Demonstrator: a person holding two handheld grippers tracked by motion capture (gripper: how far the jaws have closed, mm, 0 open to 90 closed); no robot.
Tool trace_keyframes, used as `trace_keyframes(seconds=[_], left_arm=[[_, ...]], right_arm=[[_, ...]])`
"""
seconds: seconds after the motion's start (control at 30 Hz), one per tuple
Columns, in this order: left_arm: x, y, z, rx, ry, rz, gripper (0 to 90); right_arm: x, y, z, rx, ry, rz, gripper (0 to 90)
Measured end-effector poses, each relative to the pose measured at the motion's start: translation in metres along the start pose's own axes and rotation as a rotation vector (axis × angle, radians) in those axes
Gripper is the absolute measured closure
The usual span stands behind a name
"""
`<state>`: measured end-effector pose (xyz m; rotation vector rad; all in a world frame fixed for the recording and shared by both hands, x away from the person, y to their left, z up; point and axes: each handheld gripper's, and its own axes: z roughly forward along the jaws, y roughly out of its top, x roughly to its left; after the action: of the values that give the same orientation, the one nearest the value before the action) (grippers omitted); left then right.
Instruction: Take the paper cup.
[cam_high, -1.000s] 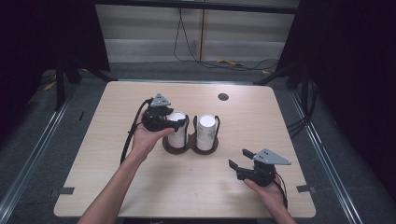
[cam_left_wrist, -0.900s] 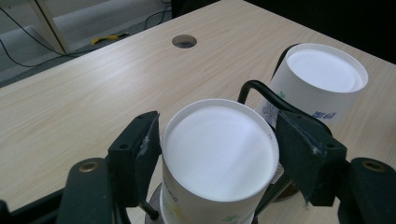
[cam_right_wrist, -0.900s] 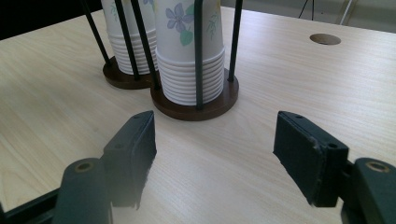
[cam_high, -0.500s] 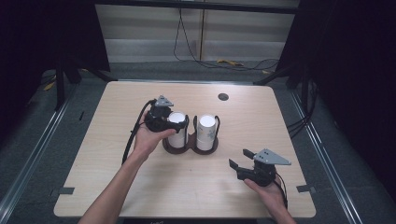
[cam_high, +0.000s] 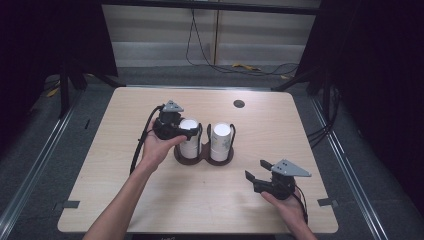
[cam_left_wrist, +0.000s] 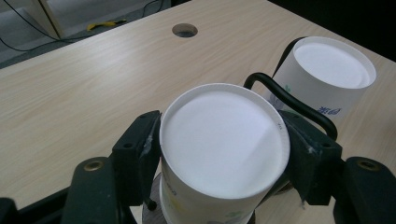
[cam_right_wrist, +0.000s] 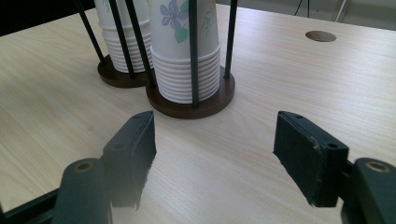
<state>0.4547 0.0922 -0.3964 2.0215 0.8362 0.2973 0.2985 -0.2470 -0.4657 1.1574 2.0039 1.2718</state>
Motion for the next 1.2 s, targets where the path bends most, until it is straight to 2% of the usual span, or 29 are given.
trace_keyframes(seconds=[0.13, 0.2, 0.73, 0.93, 1.2], left_arm=[[0.001, 0.001, -0.003, -0.012, -0.014, 0.006, 34.4], [0.001, 0.001, -0.004, -0.023, -0.014, -0.006, 34.6], [-0.003, 0.008, -0.019, -0.094, -0.015, 0.012, 35.4], [-0.005, 0.012, -0.025, -0.112, 0.000, 0.024, 35.4], [-0.005, 0.014, -0.034, -0.142, 0.004, 0.017, 35.5]], right_arm=[[0.000, 0.000, 0.000, 0.004, 0.002, 0.001, 29.8], [0.001, 0.000, 0.000, 0.005, 0.002, 0.001, 29.8], [0.001, 0.000, 0.001, 0.006, 0.002, -0.001, 29.8], [0.001, 0.000, 0.001, 0.007, 0.004, -0.004, 29.8], [0.001, 0.000, 0.001, 0.007, 0.004, -0.006, 29.8]])
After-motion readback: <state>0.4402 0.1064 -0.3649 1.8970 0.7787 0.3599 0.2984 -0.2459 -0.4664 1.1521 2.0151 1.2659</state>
